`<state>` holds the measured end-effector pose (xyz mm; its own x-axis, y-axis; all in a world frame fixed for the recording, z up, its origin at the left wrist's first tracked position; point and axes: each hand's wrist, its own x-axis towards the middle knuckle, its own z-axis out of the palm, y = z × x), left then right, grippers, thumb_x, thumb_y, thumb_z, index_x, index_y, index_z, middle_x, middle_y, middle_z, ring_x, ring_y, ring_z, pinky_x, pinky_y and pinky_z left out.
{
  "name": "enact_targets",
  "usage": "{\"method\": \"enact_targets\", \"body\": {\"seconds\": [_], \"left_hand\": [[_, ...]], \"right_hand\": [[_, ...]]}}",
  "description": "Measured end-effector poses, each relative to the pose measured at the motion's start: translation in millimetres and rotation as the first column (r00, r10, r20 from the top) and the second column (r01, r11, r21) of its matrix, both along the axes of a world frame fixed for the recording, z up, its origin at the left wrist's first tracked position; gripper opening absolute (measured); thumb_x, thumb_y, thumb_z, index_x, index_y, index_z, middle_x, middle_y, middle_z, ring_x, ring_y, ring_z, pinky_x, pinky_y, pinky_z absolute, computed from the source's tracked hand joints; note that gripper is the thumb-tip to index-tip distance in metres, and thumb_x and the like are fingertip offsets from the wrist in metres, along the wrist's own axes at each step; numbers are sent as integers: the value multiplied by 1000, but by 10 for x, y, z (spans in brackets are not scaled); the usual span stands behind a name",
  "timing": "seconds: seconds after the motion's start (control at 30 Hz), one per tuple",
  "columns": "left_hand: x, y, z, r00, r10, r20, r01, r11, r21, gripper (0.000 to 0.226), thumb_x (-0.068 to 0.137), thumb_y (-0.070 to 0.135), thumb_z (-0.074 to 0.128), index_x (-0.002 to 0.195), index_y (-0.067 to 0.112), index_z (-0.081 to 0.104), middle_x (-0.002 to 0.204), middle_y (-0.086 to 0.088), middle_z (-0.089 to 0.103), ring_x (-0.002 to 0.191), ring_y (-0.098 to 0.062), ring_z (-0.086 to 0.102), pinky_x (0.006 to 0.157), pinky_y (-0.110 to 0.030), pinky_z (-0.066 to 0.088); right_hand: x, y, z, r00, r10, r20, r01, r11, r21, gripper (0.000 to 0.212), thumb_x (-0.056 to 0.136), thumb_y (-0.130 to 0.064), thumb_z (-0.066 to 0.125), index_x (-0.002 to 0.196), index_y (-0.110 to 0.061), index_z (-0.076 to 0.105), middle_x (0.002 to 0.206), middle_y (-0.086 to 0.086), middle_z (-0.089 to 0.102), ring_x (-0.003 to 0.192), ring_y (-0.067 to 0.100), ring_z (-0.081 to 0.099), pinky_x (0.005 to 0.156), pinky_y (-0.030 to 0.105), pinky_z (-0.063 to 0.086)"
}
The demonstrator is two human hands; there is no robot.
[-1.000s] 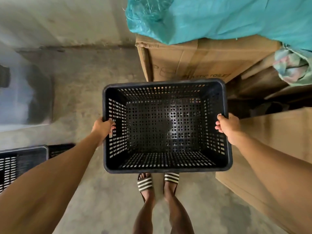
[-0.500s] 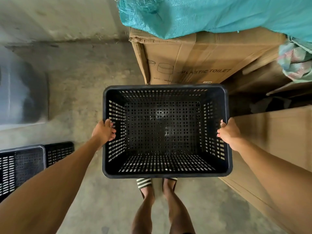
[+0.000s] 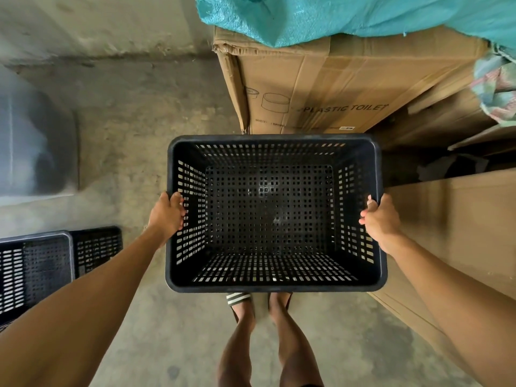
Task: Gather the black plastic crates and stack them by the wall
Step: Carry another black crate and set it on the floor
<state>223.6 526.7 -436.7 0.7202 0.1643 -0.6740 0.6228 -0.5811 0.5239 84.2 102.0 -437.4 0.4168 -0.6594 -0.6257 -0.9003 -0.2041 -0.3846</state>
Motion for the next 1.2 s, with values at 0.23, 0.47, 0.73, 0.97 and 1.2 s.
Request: {"method": "enact_targets", "body": {"seconds": [0.23,0.47,0.73,0.97,1.2], "left_hand": [[-112,-149,117,994,-99,50,77,939,334,48,99,46,34,130,11,41,123,-20,58,107,-39,58,95,-58,47],[-101,-59,103,751,-539,383,271,779,565,72,99,43,34,158,22,-2,167,-3,0,153,-21,-6,122,-45,4],[-257,64,-239,732,-510,451,317,842,437,79,94,33,44,157,38,-4,161,-7,25,122,-44,53,73,-54,55],[-243,39,-135,785,-499,367,358,849,389,89,90,19,48,155,39,-9,164,-14,11,141,-44,31,95,-56,44],[-696,-30,212,745,-581,327,384,775,502,79,94,32,40,157,21,-7,166,-15,-8,152,-32,-11,121,-51,-6]], "right_hand": [[49,16,78,989,147,24,-141,976,-166,55,100,-31,43,148,-10,26,145,20,40,131,38,44,107,53,38],[344,-70,122,873,459,166,-239,697,-676,69,99,-47,33,156,-24,0,164,13,3,150,29,5,117,54,1],[155,-231,-379,852,511,114,-365,737,-568,75,94,-43,41,154,-28,-2,162,18,12,145,36,23,114,57,26],[169,-147,-243,864,502,29,-408,735,-542,76,94,-45,41,155,-27,-2,163,15,0,149,33,9,117,59,12],[-289,272,175,814,563,146,-340,664,-666,72,98,-42,38,156,-18,2,163,17,1,150,31,1,115,59,0]]}}
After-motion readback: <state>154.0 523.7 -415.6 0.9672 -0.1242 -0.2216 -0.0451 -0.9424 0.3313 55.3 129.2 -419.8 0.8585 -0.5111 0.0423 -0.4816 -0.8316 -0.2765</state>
